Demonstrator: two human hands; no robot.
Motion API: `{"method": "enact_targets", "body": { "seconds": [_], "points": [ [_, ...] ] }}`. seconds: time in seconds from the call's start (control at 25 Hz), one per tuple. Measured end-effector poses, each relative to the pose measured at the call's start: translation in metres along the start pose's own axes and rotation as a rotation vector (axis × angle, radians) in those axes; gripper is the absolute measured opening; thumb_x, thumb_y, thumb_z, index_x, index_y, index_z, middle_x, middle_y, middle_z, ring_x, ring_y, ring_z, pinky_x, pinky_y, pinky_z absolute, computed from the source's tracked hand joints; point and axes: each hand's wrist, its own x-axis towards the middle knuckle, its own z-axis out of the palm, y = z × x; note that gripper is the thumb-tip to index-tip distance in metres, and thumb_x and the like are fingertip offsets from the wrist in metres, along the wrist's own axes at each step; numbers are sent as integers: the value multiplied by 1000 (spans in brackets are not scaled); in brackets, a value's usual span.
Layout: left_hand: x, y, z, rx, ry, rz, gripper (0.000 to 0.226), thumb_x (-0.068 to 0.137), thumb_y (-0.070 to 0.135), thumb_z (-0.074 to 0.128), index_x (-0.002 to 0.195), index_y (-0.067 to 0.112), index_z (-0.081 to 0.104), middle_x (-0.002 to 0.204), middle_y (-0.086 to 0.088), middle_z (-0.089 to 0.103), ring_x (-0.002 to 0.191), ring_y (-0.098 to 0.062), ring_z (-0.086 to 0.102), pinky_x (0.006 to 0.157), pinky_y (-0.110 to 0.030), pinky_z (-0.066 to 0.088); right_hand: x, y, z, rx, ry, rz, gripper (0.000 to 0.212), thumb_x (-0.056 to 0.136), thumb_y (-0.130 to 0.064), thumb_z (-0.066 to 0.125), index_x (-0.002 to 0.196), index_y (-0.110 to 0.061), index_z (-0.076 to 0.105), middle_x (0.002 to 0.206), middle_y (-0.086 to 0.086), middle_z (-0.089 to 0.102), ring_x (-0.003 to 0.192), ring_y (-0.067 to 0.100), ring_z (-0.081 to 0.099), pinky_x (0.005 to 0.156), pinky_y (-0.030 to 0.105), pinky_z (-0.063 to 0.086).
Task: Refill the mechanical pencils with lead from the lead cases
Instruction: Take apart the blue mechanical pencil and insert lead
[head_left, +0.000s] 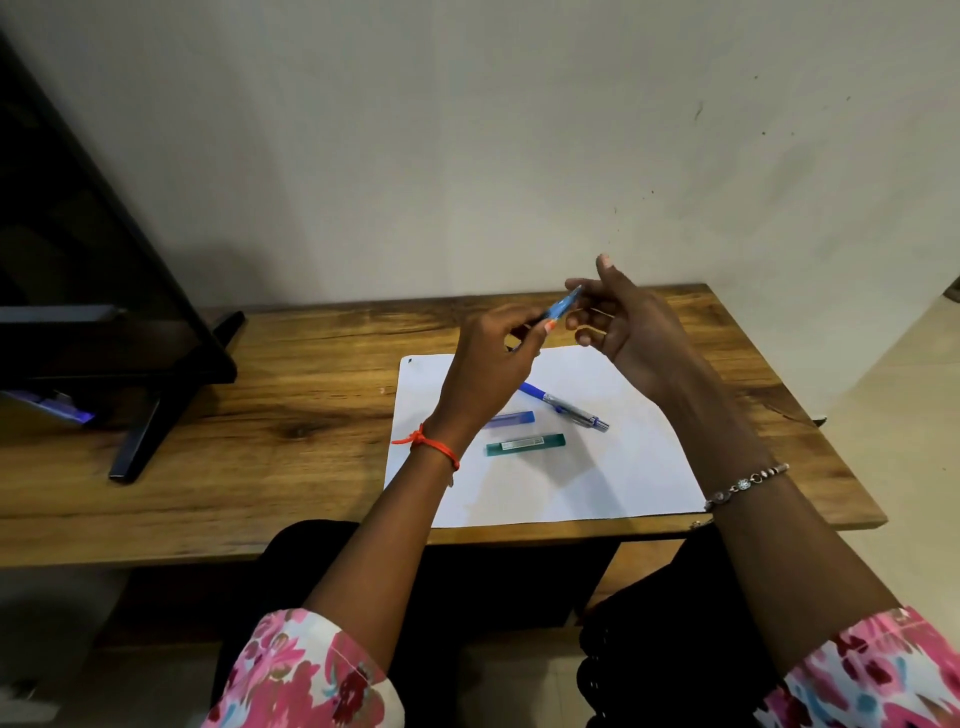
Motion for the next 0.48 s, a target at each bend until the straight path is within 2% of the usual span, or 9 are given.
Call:
{"method": "enact_targets", "body": {
  "seconds": [0.16,0.24,0.36,0.48],
  "points": [
    [1,1,-1,1,-15,-59,21,88,14,60,104,2,69,78,0,63,63,-4,56,62,-26,51,-1,3,4,-43,-45,-129,10,75,-15,67,79,-8,73,66,4,70,58,12,63,53,19,51],
    [1,0,-1,-4,-18,-89,22,88,16,59,103,3,69,77,0,63,61,-3,56,63,-24,50,-2,2,3,-32,-55,-152,9,66,-13,69,72,-11,76,65,4,71,57,12,64,55,19,53],
    [0,-1,-1,-12,-25,-85,22,89,15,59,104,3,69,77,-4,64,61,4,56,62,-23,49,0,4,1,-64,-47,-161,7,73,-10,67,74,-9,74,66,4,72,58,14,66,56,20,53],
    [-1,0,0,-27,-10,-69,22,89,13,58,105,2,68,79,-15,68,62,-6,55,63,-32,50,0,5,4,-145,11,-190,7,83,-5,63,80,-5,69,65,1,72,58,14,67,57,20,54]
  ]
}}
